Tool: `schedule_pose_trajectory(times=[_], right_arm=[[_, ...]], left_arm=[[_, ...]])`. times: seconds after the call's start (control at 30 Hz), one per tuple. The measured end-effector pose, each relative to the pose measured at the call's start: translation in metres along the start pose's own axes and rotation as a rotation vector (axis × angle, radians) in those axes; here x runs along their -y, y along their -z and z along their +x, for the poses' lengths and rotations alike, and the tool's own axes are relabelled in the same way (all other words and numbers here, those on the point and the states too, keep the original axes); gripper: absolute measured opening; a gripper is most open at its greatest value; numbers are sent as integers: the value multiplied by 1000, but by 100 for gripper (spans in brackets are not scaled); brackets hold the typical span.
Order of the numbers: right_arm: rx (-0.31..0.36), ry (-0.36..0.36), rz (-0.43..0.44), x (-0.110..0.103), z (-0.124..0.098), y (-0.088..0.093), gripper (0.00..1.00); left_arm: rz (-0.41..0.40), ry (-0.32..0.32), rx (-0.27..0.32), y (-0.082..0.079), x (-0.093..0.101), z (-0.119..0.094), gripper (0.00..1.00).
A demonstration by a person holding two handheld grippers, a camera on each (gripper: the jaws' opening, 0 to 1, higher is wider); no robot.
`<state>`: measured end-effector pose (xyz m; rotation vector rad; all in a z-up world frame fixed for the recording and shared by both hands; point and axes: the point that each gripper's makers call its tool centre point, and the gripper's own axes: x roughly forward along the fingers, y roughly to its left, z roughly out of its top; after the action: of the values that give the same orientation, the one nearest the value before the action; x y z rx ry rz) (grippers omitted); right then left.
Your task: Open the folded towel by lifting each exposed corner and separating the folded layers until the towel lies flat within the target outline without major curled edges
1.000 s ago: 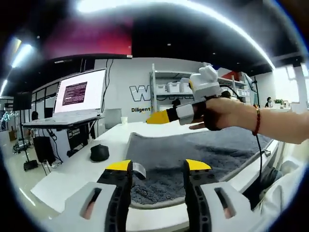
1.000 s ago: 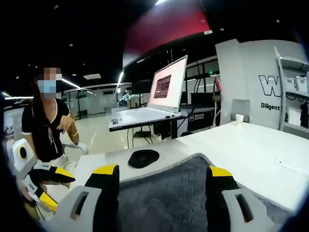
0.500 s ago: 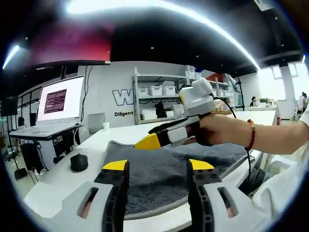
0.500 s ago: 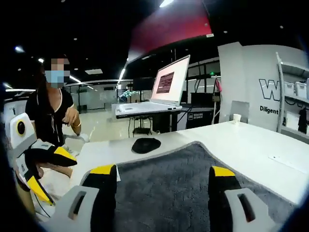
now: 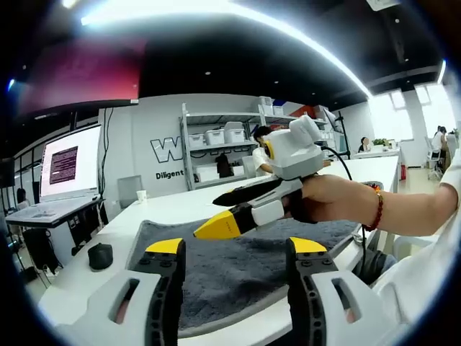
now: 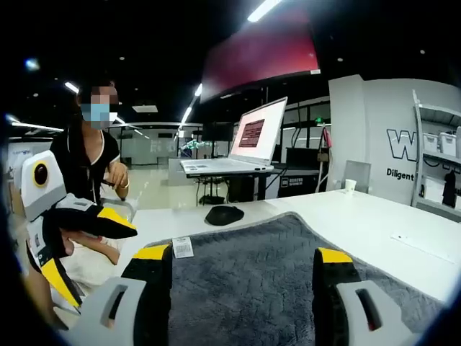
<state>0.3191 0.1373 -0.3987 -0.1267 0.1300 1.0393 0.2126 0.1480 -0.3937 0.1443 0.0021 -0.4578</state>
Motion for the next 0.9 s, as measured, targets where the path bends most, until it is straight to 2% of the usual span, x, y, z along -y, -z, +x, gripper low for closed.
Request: schedule_pose_trajectory(times=[0.13, 0.23, 0.3, 0.33, 0.37, 0.5, 0.63, 0.67, 0.73, 0.77, 0.9], right_arm=[[4, -3, -4, -1, -8, -1, 80], [5, -8, -18, -5, -20, -3, 80], [28, 16, -60, -3, -32, -7, 81], [25, 9, -60, -4, -41, -8, 81], [31, 7, -65, -5, -50, -8, 81], [32, 26, -93, 1, -61, -10, 82], [49, 51, -110, 6, -88, -12, 83], [43, 52, -92, 8, -92, -9, 84], [42, 52, -91, 8, -94, -8, 84], [52, 64, -96, 11, -102, -8, 84], [57, 77, -103, 15, -107, -9, 86]], left_arm=[[0, 13, 2, -4, 6, 2, 57], [-9, 24, 9, -8, 12, 3, 63], [57, 48, 14, -12, 21, 5, 66], [57, 48, 15, -14, 26, 7, 66], [49, 73, 13, -15, 32, 8, 66], [45, 104, 29, -18, 39, 9, 68], [63, 136, 44, -24, 51, 12, 71], [54, 164, 56, -27, 58, 12, 72], [45, 181, 62, -28, 62, 13, 72], [59, 195, 60, -28, 67, 13, 72], [65, 203, 60, -28, 70, 13, 72]])
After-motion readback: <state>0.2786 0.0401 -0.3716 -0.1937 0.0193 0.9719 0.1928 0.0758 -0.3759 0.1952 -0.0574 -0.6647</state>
